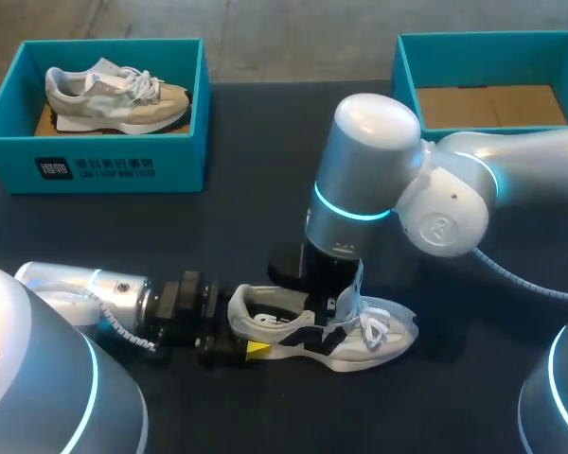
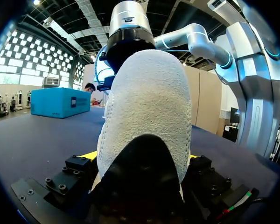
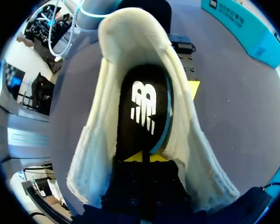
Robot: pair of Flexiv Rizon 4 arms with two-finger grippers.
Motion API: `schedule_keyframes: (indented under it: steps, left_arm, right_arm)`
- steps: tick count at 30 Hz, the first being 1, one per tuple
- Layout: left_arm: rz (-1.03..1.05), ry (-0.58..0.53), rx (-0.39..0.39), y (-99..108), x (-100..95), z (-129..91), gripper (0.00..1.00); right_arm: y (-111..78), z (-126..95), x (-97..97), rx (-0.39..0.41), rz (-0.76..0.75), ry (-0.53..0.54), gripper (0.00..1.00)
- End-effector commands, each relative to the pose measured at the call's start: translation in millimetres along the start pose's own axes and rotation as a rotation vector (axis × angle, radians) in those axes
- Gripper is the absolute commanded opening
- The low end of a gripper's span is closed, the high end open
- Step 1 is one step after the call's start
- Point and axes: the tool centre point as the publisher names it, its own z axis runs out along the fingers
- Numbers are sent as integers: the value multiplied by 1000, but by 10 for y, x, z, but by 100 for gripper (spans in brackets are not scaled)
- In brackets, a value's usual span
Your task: Take the shoe out of the shoebox, open the shoe tongue, remove and reinsert the insole, then place the shoe into the shoebox
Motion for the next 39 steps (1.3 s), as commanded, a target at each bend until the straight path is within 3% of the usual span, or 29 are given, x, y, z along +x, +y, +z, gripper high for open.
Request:
schedule_keyframes:
  steps: [1,11,29,39]
  left_arm:
    - [-2,-3,-1,44,9,7,0]
    - [-2,-3,-1,44,9,7,0]
    - [-2,-3,-1,44,9,7,0]
    - [-2,-3,-1,44,9,7,0]
  right_arm:
    - [-10,-85,229,-43,-30,-69,0]
    - [20,-315,261,-129,-99,-207,0]
    - [-102,-356,218,-259,-156,-306,0]
    - [-41,-440,189,-251,-196,-305,0]
